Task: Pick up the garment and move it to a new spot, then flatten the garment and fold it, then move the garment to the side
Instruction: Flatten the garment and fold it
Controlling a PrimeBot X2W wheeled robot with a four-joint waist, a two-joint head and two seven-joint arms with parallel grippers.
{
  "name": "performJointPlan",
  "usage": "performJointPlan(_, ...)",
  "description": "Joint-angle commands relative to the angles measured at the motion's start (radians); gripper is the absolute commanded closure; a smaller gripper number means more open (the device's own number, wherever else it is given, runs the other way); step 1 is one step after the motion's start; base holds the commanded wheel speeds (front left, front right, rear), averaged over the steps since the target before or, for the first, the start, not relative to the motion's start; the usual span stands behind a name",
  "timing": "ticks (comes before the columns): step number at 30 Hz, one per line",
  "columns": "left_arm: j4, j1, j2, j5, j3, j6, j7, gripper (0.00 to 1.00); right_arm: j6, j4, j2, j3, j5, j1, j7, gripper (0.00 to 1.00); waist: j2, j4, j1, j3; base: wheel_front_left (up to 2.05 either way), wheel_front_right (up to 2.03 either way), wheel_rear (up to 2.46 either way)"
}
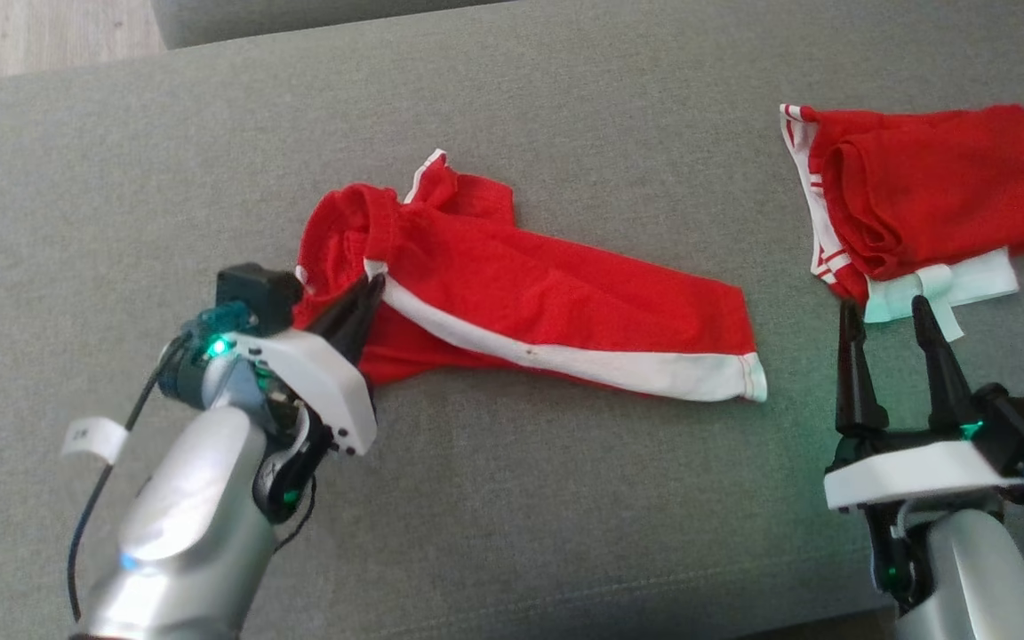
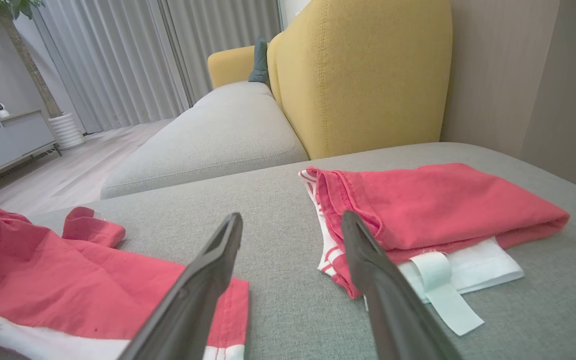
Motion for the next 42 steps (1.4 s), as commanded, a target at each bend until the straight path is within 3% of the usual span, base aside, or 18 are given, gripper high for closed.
performJointPlan(1,-0.030,-0.067,0.023,-0.004,0.030,-0.003,-0.015,1.00,-0.001,-0.021,-0.005,0.025,-0.001,-0.037,-0.006,0.00,0.0000,0.001,0.0000,0.000,0.00,0.00,0.00)
performJointPlan(7,-0.043,-0.074,0.040,-0.008,0.031,-0.003,-0.047,1.00,-0.001,0.020,-0.005,0.046,0.002,-0.022,-0.006,0.00,0.0000,0.005,0.0000,-0.004,0.00,0.00,0.00)
performJointPlan(17,-0.091,-0.053,0.051,-0.010,0.031,0.015,-0.067,1.00,-0.001,0.142,-0.005,0.210,0.086,-0.004,0.033,0.00,0.0000,0.019,0.0000,-0.005,0.00,0.00,0.00)
performJointPlan(28,-0.116,-0.036,0.052,-0.014,0.020,0.030,-0.065,1.00,-0.001,0.227,-0.005,0.276,0.179,-0.038,0.082,0.00,0.0000,0.032,0.0000,-0.003,0.00,0.00,0.00)
performJointPlan(42,-0.128,-0.033,0.057,-0.020,0.004,0.037,-0.062,1.00,-0.001,0.278,-0.005,0.312,0.193,-0.085,0.061,0.00,0.0000,0.043,0.0000,0.002,0.00,0.00,0.00)
